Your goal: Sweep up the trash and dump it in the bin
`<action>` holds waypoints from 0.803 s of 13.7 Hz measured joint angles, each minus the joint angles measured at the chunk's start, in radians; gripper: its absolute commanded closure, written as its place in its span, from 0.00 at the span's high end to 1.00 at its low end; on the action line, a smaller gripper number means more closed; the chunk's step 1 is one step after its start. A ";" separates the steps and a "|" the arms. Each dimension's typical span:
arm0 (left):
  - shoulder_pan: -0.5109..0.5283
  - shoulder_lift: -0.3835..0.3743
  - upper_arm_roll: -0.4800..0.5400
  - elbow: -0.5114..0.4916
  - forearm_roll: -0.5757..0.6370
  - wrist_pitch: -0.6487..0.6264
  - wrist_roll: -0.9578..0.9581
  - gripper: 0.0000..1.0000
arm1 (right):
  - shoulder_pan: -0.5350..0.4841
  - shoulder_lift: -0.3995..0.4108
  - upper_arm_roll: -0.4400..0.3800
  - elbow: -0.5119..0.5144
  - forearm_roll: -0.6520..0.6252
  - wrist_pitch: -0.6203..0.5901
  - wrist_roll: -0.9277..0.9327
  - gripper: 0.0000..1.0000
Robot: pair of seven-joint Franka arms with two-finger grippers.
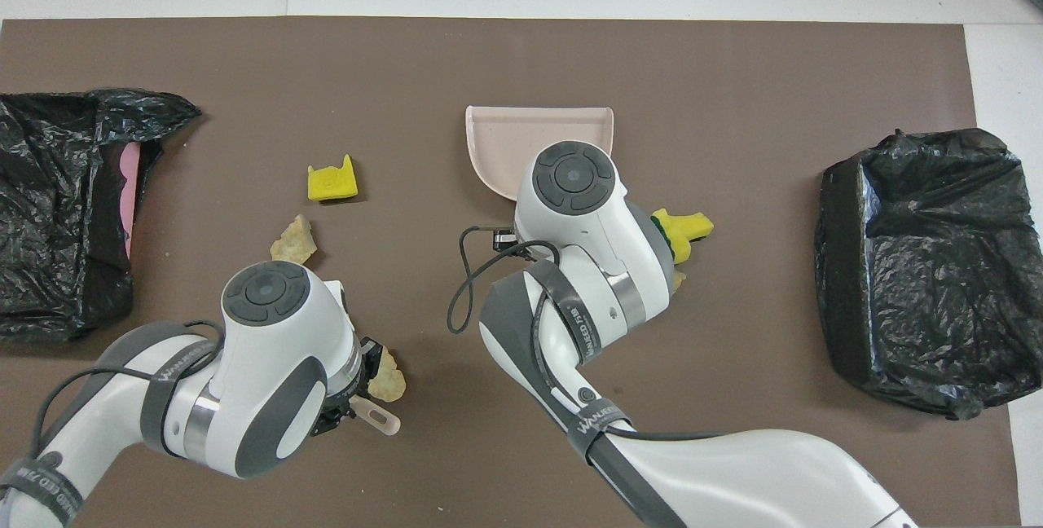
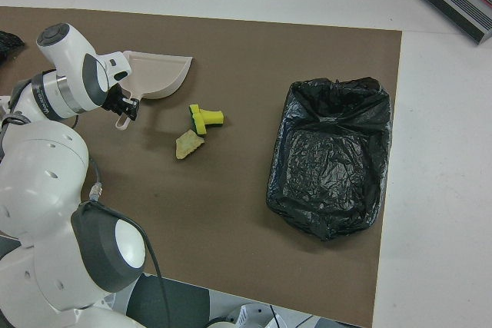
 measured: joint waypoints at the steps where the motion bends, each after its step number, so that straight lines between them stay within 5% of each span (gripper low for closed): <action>1: 0.011 0.022 0.000 0.030 -0.005 0.012 0.000 0.00 | -0.001 -0.002 -0.001 0.001 -0.002 -0.005 -0.004 0.00; 7: 0.065 0.160 0.000 0.249 -0.034 0.022 0.003 0.00 | -0.090 -0.164 -0.010 -0.054 -0.006 -0.159 -0.597 0.00; 11: 0.058 0.165 -0.022 0.291 -0.061 -0.155 0.004 0.00 | -0.110 -0.287 -0.011 -0.215 -0.082 -0.142 -1.030 0.00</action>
